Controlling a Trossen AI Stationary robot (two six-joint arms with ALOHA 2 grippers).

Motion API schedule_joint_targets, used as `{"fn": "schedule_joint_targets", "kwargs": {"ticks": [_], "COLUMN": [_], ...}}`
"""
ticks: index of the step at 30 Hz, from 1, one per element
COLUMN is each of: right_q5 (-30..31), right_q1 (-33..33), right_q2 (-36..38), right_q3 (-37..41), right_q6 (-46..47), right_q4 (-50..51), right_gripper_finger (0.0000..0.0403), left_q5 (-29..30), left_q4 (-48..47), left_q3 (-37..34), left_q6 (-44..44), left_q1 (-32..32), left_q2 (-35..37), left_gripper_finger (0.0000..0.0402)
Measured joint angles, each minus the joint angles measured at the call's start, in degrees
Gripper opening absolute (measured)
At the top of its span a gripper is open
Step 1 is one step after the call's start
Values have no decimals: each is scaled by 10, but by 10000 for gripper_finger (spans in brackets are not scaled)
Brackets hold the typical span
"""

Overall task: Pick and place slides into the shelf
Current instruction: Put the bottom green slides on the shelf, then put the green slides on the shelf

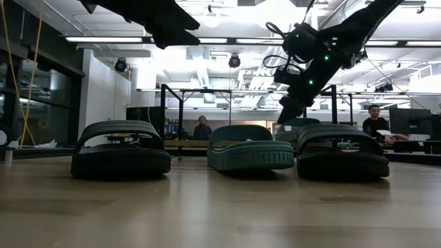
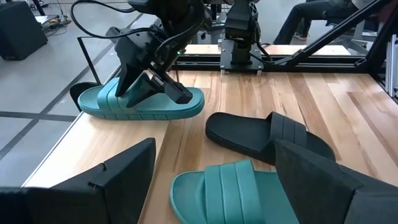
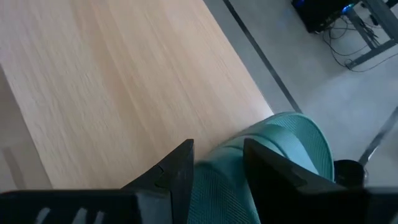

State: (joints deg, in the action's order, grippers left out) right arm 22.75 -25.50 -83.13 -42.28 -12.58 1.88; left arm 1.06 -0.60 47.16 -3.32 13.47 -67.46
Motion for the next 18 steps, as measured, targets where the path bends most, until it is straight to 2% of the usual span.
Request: {"fn": "schedule_joint_targets", "kwargs": {"ticks": [8, 18], "right_q5": [-10, -105], "right_q1": [0, 0], "right_q2": [0, 2], "right_q3": [0, 0], "right_q6": [1, 1], "right_q4": [-7, -64], "right_gripper_finger": [129, 129], "left_q5": [0, 0], "left_q4": [0, -5], "left_q3": [0, 0], "left_q6": [2, 2], "left_q1": [0, 0], "left_q2": [0, 0], "left_gripper_finger": [311, 311]}}
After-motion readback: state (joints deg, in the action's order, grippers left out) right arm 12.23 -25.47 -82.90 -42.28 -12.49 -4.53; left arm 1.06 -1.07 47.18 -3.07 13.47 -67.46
